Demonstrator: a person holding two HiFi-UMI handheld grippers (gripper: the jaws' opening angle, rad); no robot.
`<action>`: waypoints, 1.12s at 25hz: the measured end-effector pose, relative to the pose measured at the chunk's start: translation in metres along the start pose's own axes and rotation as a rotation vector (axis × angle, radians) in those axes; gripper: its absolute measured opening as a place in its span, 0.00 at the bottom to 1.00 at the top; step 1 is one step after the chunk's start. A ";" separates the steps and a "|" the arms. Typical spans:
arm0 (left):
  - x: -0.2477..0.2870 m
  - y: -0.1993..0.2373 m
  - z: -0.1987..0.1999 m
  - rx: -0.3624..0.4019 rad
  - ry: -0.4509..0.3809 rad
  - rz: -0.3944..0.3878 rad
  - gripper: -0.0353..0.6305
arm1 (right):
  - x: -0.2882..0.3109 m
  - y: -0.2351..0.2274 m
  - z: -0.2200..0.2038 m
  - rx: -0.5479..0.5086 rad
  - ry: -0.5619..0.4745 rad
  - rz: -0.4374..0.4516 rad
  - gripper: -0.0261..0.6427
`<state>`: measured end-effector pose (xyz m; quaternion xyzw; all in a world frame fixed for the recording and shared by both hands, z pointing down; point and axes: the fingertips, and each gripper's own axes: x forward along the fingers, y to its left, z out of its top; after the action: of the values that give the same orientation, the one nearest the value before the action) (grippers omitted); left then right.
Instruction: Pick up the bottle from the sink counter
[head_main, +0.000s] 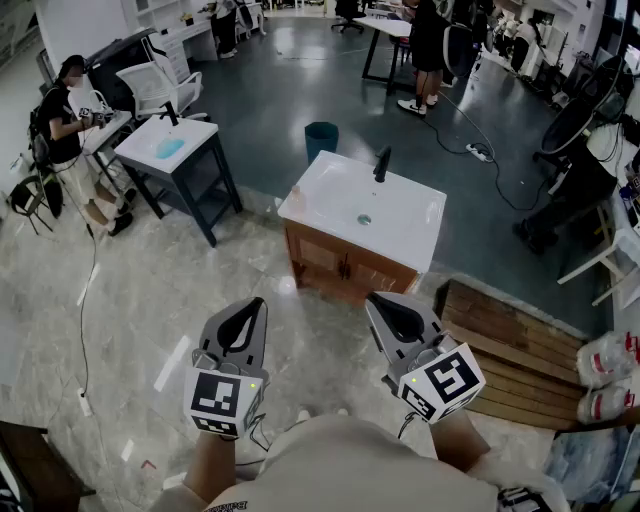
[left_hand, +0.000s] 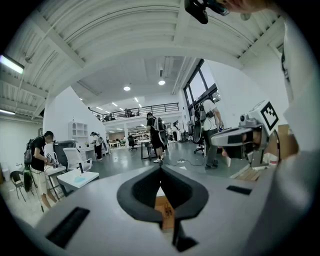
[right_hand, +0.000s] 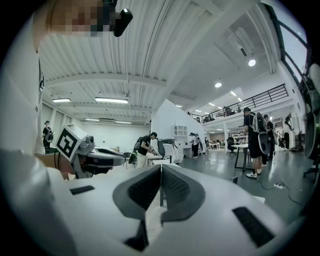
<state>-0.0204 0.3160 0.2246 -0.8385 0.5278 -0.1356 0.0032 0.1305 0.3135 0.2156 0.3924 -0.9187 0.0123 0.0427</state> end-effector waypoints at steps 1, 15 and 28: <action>0.002 -0.002 0.000 0.006 0.005 -0.004 0.06 | 0.000 -0.001 -0.001 0.000 0.001 0.000 0.04; 0.018 -0.035 0.000 0.062 0.024 -0.003 0.06 | -0.018 -0.021 -0.015 0.035 -0.013 0.015 0.03; 0.014 -0.078 -0.007 0.079 0.048 0.025 0.06 | -0.044 -0.026 -0.033 0.048 -0.027 0.059 0.03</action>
<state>0.0526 0.3394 0.2459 -0.8276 0.5322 -0.1765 0.0253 0.1823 0.3292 0.2442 0.3664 -0.9297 0.0304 0.0205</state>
